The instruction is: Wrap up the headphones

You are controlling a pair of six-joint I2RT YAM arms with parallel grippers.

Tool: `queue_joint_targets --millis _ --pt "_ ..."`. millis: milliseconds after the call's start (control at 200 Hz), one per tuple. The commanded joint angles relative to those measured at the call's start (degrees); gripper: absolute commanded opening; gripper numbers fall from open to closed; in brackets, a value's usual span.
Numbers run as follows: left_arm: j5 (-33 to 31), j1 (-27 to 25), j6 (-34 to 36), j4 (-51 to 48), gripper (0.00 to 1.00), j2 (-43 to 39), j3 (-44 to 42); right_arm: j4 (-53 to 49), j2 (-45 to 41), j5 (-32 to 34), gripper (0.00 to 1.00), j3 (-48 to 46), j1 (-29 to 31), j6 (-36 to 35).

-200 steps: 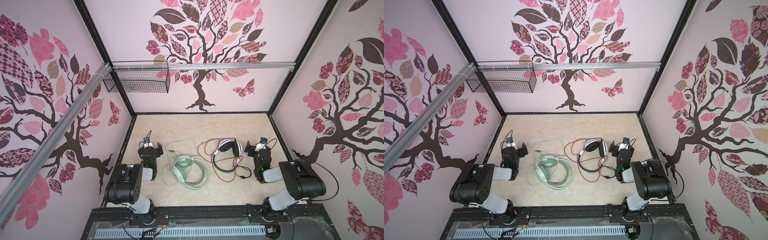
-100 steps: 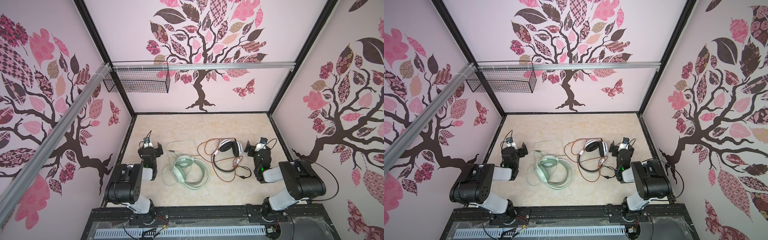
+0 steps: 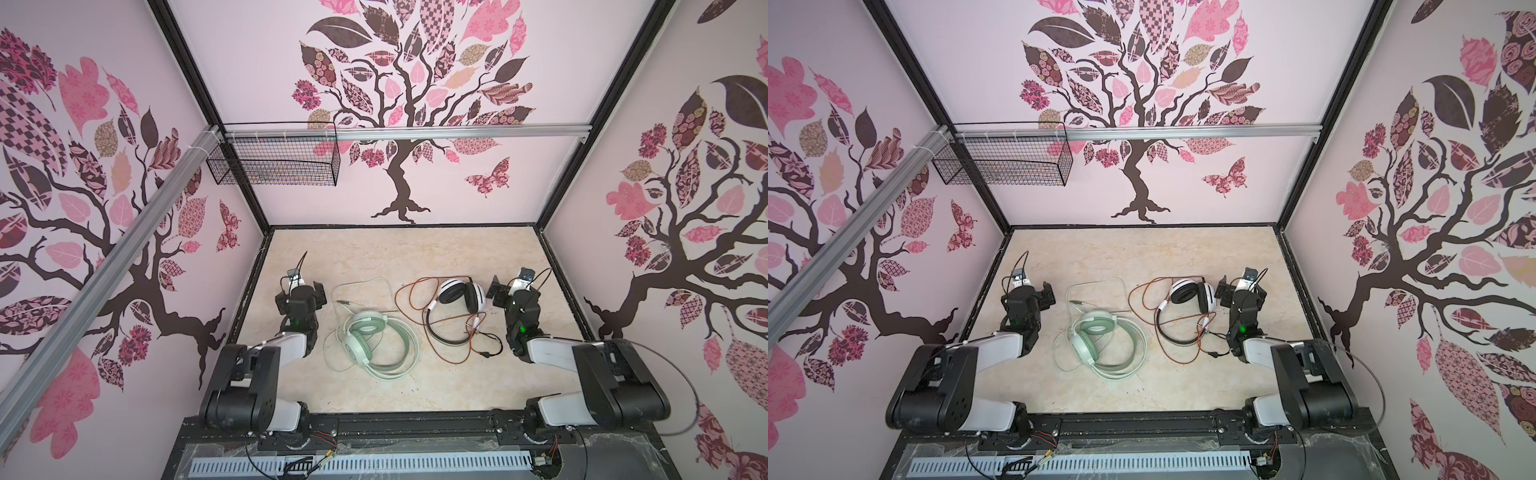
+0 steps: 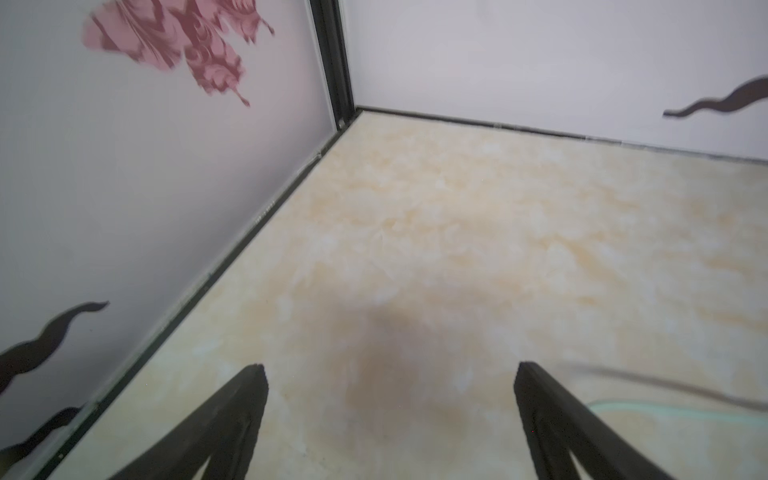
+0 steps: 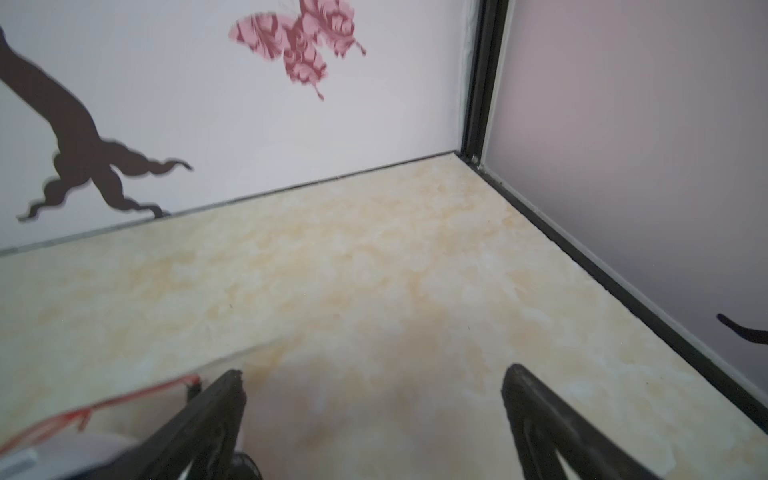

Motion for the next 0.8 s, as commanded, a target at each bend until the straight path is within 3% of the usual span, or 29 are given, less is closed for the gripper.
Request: queue_joint_targets --millis 0,40,85,180,245,330,400,540,795 --pt "-0.89 -1.64 -14.71 -27.36 0.96 -5.97 14.71 -19.86 -9.59 0.29 0.99 6.48 -0.69 22.68" --pt "6.11 -3.26 -15.79 -30.9 0.96 -6.23 17.61 -19.09 -11.06 -6.72 1.0 6.63 -0.73 20.46" --pt "9.8 -8.75 -14.07 -31.99 0.96 -6.31 19.85 -19.4 -12.16 -11.3 1.0 7.0 -0.77 20.93" --pt "8.45 -22.82 -5.9 -34.32 0.96 -8.04 21.53 -24.81 -11.74 -19.09 1.0 10.09 -0.46 22.99" --pt "7.48 -27.15 -4.41 -35.54 0.96 -10.56 20.52 -33.69 -8.47 -22.88 1.0 15.66 2.72 21.21" --pt "7.78 -26.11 -7.95 -39.09 0.96 -14.75 18.49 -45.89 -2.46 -23.33 1.0 23.86 11.18 15.74" --pt "13.1 -23.01 -9.44 -42.1 0.96 -17.81 17.4 -53.41 2.27 -23.81 1.0 29.06 18.26 11.82" --pt "15.02 -20.27 -13.62 -52.28 0.96 -21.61 19.52 -62.41 8.06 -27.49 1.0 35.12 28.59 4.74" --pt "11.42 -20.02 -17.96 -65.17 0.96 -30.71 21.17 -65.26 17.67 -41.95 0.99 42.61 32.54 -6.16"
